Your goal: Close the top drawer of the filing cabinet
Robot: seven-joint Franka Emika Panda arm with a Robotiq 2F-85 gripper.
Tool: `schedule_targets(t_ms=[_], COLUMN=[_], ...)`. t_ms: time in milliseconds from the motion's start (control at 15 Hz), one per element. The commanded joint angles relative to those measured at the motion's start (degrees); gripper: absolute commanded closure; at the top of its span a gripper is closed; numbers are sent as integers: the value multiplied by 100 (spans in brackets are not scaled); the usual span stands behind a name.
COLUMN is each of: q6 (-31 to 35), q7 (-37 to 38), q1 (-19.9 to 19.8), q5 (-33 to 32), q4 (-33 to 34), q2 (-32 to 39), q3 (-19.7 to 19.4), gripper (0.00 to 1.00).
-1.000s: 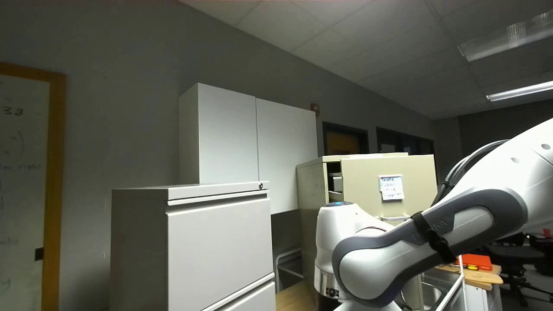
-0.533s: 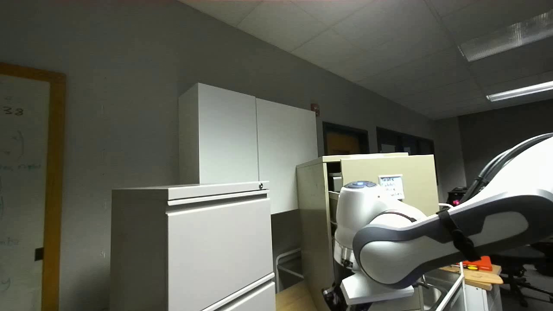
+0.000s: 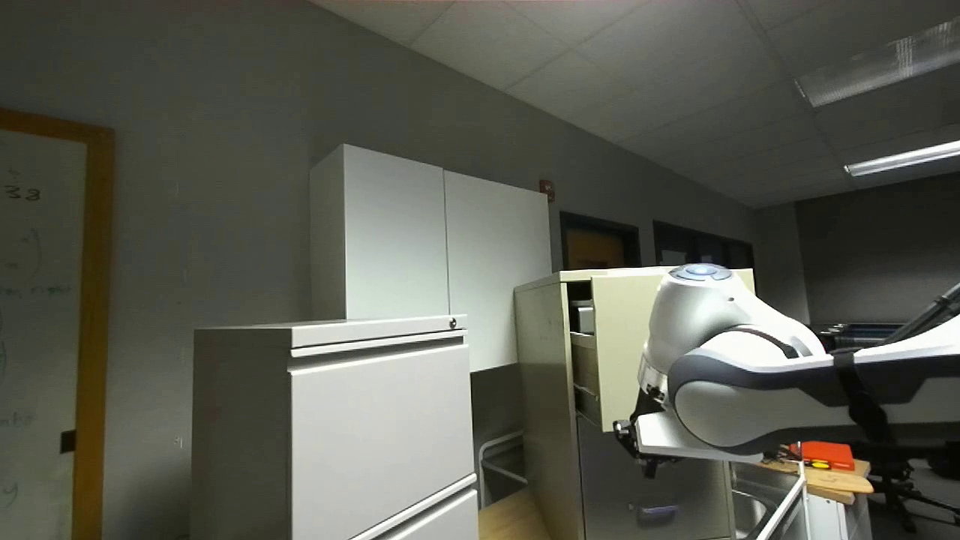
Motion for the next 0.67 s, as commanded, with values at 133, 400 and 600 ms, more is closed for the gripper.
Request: schedule_targets(t_ms=[133,400,600], q6=[448,1116,1583], q7=[575,1011,1327], q1=[-784,-1376,-1971], q5=[-546,-1021,-1410], q4=[111,276,518], q2=[-706,-846,-803], q3=[244,702,1093], gripper=[100,100,100])
